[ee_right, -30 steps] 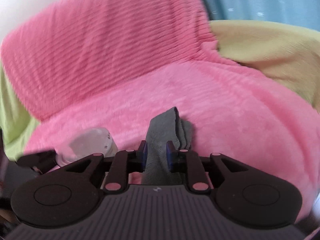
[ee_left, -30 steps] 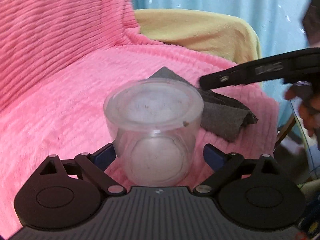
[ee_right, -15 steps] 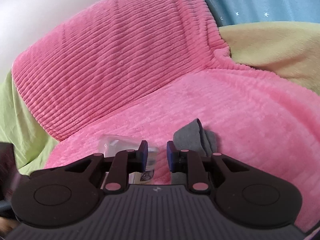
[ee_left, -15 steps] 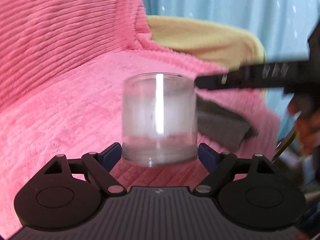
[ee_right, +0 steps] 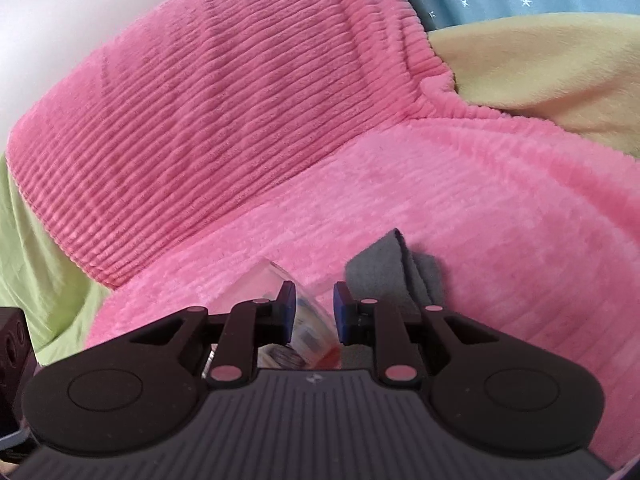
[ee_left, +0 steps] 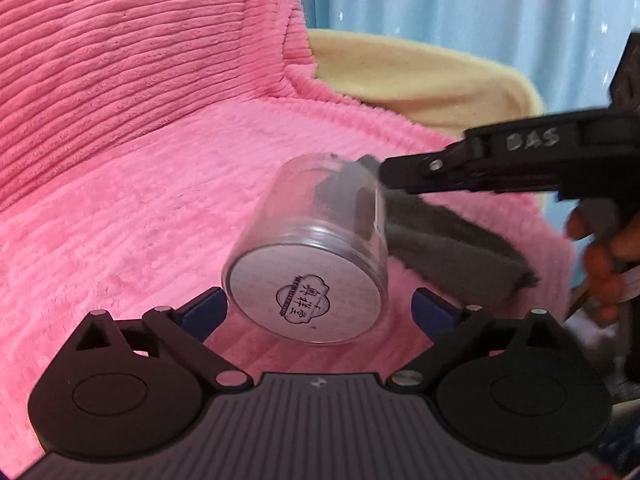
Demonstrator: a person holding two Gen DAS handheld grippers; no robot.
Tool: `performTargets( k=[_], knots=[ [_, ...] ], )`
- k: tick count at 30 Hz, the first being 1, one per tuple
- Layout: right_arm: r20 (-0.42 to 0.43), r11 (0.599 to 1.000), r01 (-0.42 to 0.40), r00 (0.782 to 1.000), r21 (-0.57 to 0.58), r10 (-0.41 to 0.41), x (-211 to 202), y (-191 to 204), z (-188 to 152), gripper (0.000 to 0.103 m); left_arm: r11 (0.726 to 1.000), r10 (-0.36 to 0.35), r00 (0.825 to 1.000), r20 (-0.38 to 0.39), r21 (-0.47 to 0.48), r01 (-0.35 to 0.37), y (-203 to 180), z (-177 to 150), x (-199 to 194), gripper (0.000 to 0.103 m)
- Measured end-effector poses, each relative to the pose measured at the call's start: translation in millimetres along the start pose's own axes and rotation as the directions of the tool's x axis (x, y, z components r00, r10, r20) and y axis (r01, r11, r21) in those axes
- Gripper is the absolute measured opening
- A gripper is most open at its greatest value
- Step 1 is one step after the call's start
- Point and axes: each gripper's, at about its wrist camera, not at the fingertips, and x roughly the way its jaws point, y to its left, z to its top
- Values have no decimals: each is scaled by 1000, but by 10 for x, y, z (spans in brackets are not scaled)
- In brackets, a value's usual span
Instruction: Clean container
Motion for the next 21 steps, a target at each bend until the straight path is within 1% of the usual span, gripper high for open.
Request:
performTargets(
  k=[4,8,12,15,19,21],
  knots=[
    [-7,1000,7,1000,6,-7,10,-39,-3,18,997,48,999,-15,64,-47,-24,-135,6,99],
    [-1,1000,8,1000,14,-8,-7,-62,-2,18,990,72,997,-6,123,-71,-54,-164,25,100],
    [-7,1000,12,1000,19,-12,-15,-65,-7,18,978,97,995,9,185,-97,-81,-341,-157,102],
    [-12,1000,16,1000,19,-15,-15,-67,-11,18,959,110,993,36,257,-115,-146,-390,-160,102],
    [-14,1000,22,1000,18,-22,-29,-82,-9,18,922,126,990,70,361,-142,-242,-452,-137,102],
    [-14,1000,24,1000,18,-24,-37,-91,-4,18,909,130,988,81,389,-152,-296,-569,-230,102]
  ],
)
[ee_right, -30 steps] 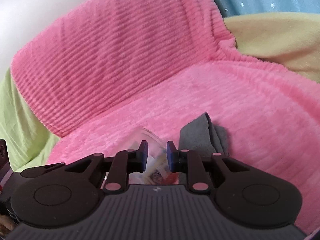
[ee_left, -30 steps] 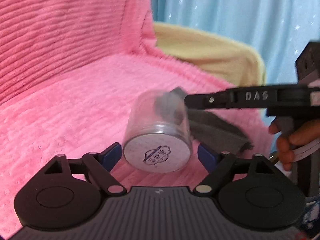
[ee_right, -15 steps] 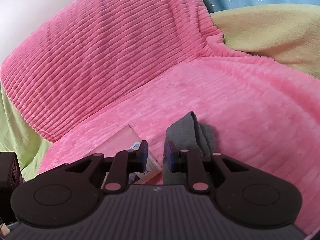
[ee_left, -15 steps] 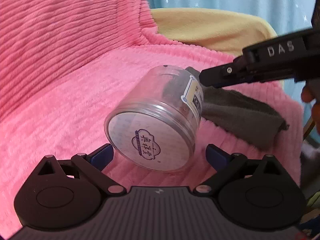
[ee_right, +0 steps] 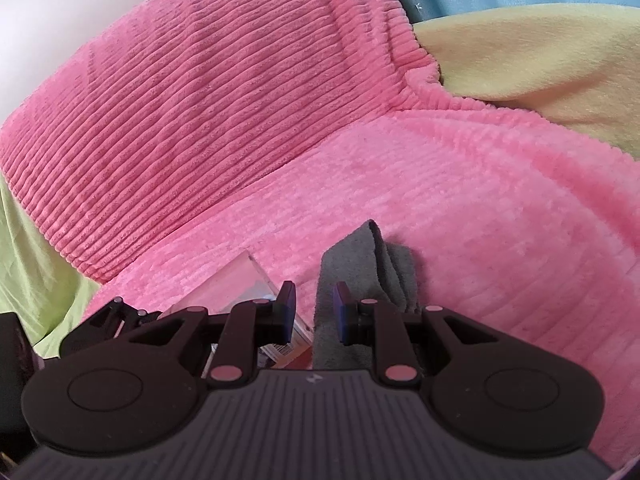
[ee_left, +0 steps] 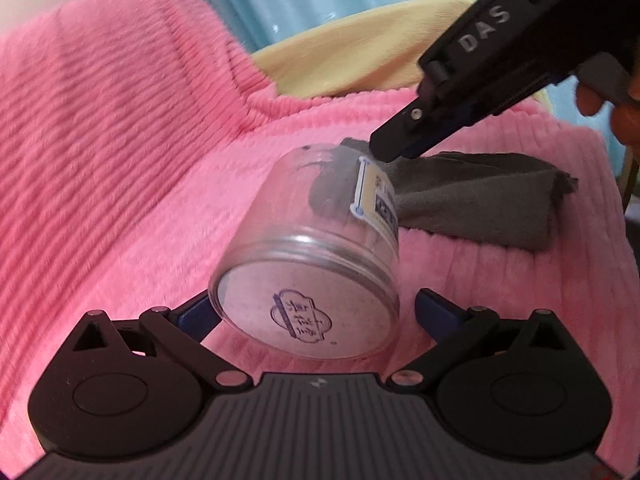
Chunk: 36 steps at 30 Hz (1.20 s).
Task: Clean container
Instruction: 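Turn the clear jar lid-up with the left gripper and lower it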
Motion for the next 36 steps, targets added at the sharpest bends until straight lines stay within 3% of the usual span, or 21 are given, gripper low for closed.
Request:
performTargets(
  k=[4,9,10,12,18,23,25,26,36],
  knots=[
    [4,1000,0,1000,0,0,-11,3,3,18,1000,-1,1000,-14,-12,1,59,38,-138,91],
    [4,1000,-6,1000,-10,6,-7,43,-8,18,998,-20,999,41,-65,22,168,8,-439,80],
    [4,1000,-6,1000,-12,6,-2,48,-9,18,996,-31,998,50,-84,35,201,0,-464,80],
    [3,1000,-7,1000,-15,7,10,52,-8,18,995,-56,998,21,-87,58,187,-50,-465,98],
    [-10,1000,-14,1000,-25,14,37,52,-10,18,999,-46,999,2,19,46,77,-147,-277,101],
    [-16,999,-19,1000,-29,18,43,51,-9,18,997,-55,998,19,46,54,62,-175,-124,101],
    [-18,999,-21,1000,-31,20,44,38,-2,18,995,-63,998,26,76,61,25,-168,-106,95],
    [-18,999,-22,1000,-30,22,40,35,-1,18,995,-54,998,25,84,52,18,-154,-126,87],
    [-20,999,-29,999,-26,29,34,16,-1,18,997,-83,992,98,8,82,118,-3,-494,87]
  ],
)
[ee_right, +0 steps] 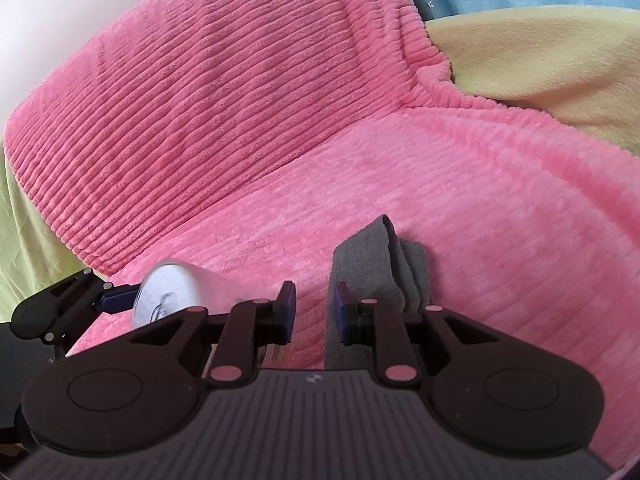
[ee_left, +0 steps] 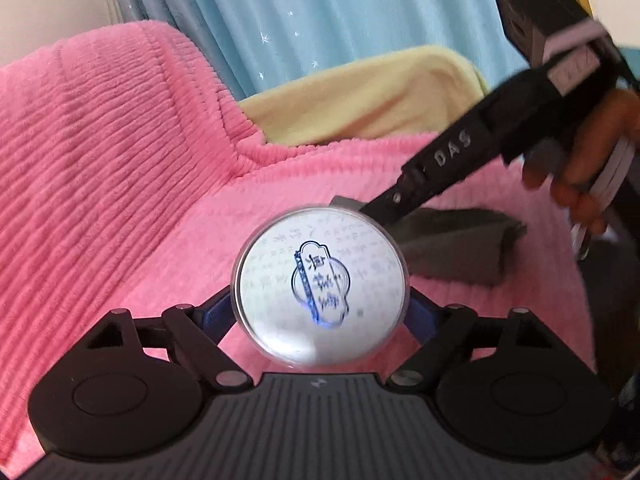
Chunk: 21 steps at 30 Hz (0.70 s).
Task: Clean container
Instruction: 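Turn the clear jar lid-up with the left gripper and lower it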
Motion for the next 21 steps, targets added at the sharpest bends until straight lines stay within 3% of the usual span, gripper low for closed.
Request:
performTargets(
  k=[7,14,18,21],
  knots=[
    [-8,1000,-5,1000,-11,5,18,30,-11,18,997,2,999,-50,-78,-6,114,-46,137,90],
    [1,1000,3,1000,-27,-3,-53,-5,1,18,996,13,995,-99,-86,-22,61,-76,154,95],
    [34,999,27,999,-18,-26,-177,-20,27,18,986,26,988,-152,-159,-50,45,-69,107,100],
    [67,998,54,996,12,-54,-322,-29,19,18,959,0,984,-178,-279,-50,39,-58,42,102]
  ],
)
